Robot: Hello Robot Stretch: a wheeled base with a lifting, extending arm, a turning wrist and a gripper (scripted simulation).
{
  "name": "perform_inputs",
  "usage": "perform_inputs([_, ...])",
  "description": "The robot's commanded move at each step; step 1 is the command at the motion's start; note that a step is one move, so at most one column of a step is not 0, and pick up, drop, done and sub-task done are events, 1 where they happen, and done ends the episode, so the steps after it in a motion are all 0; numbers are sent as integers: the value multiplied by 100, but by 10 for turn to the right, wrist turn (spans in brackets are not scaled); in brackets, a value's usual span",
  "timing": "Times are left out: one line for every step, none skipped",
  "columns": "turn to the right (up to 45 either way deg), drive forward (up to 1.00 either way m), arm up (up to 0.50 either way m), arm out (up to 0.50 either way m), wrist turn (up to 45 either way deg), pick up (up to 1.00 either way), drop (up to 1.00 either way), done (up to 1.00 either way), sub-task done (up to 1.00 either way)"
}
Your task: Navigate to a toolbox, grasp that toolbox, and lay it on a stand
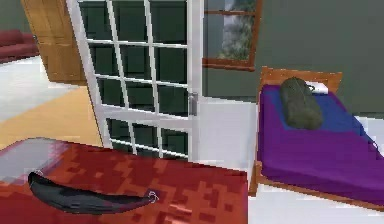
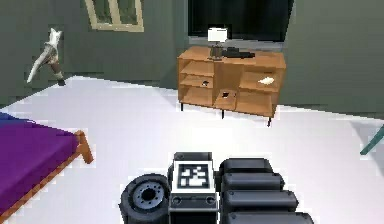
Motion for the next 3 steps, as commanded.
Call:
perform_inputs([0,30,0,0,0,0,0,0,0])
perform_inputs([-450,0,0,0,0,0,0,0,0])
perform_inputs([-30,0,0,0,0,0,0,0,0])
